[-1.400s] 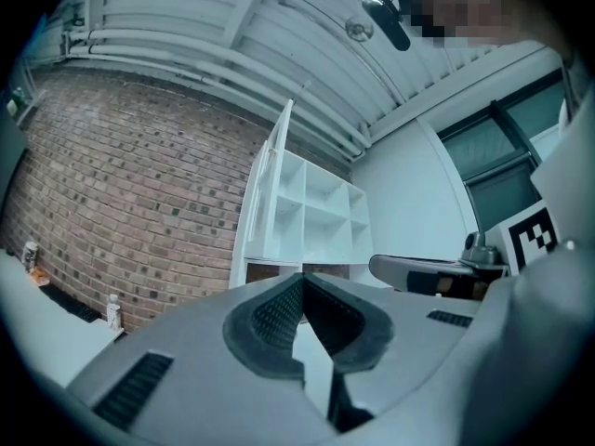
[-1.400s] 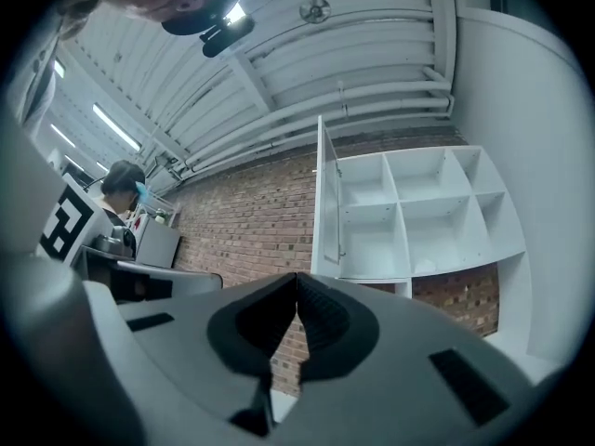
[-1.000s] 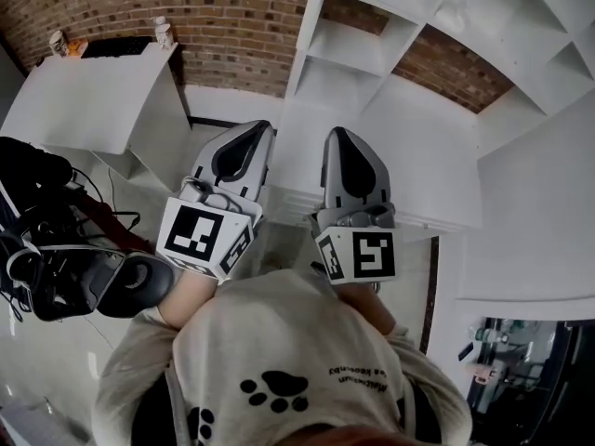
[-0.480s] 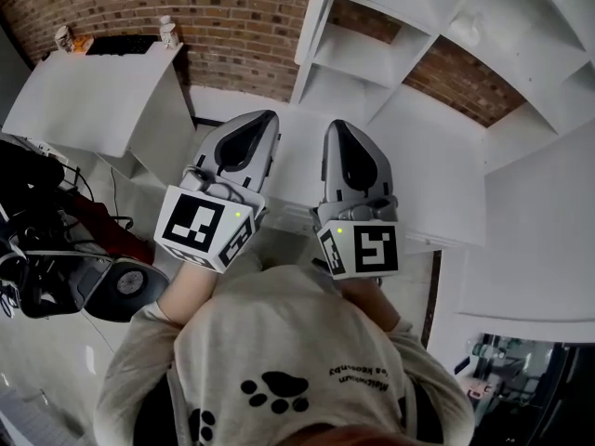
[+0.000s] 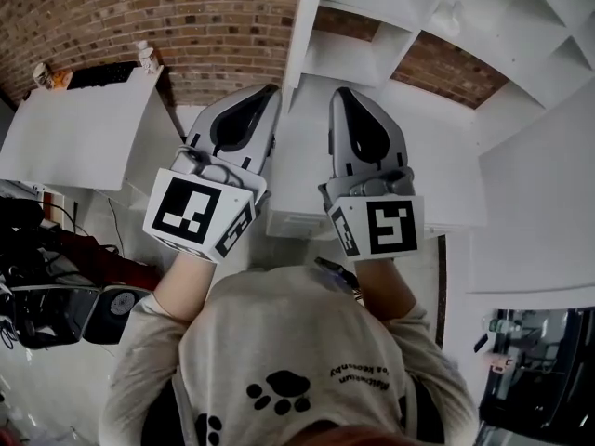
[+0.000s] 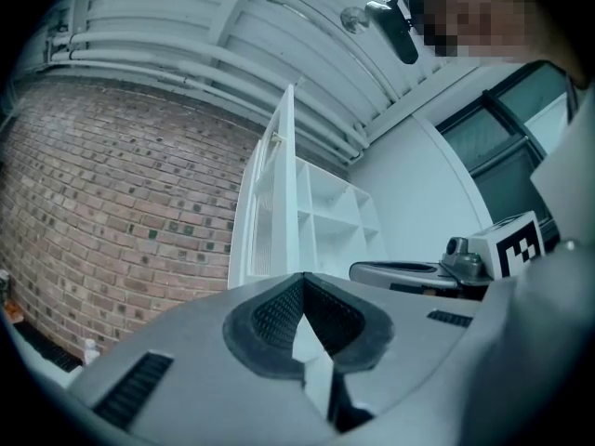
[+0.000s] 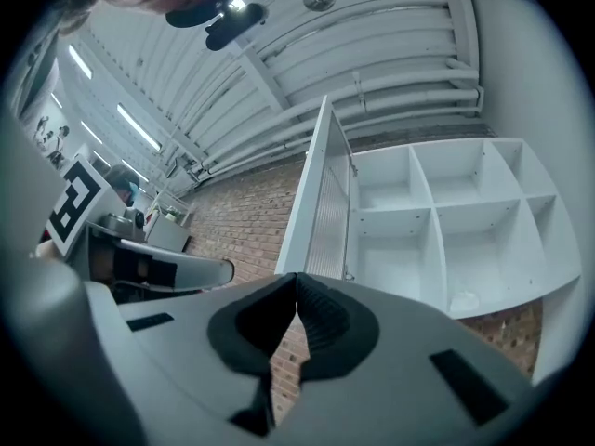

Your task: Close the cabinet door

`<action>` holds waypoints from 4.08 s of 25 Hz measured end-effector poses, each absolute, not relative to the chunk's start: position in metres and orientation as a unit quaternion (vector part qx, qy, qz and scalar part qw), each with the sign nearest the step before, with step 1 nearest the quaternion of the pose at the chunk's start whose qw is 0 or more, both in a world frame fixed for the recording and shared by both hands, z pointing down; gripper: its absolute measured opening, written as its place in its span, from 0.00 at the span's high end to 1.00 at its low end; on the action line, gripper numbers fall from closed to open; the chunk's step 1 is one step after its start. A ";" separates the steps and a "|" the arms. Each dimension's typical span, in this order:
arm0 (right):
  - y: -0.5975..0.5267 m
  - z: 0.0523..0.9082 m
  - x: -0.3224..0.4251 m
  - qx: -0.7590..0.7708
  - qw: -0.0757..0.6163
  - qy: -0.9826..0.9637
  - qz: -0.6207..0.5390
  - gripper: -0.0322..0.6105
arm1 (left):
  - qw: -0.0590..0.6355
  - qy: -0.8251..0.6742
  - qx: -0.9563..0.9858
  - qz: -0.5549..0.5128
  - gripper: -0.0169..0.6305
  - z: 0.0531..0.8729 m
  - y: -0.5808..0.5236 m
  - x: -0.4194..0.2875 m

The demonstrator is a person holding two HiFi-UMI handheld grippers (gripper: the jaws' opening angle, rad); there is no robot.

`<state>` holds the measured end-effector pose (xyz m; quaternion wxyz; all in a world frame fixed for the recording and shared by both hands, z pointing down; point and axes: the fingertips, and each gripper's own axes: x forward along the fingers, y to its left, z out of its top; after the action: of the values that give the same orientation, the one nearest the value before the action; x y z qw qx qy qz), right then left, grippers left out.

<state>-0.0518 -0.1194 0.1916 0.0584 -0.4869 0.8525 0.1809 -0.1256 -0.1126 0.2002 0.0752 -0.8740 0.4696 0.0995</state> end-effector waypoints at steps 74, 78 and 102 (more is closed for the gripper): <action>-0.189 0.076 -0.065 -0.499 0.050 0.851 0.154 0.77 | 0.100 0.305 -0.942 0.100 0.96 0.118 -0.186 -0.070; -0.189 0.076 -0.053 -0.505 0.052 0.847 0.154 0.78 | 0.100 0.293 -0.946 0.097 0.96 0.120 -0.186 -0.058; -0.260 0.078 0.051 -0.425 0.078 0.896 0.100 0.82 | 0.104 0.298 -0.944 0.096 0.96 0.127 -0.251 0.040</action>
<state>0.0509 -0.2597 0.0778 0.0777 -0.4254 0.8961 0.1000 0.0402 -0.2509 0.1269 0.1037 -0.9441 0.2980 0.0955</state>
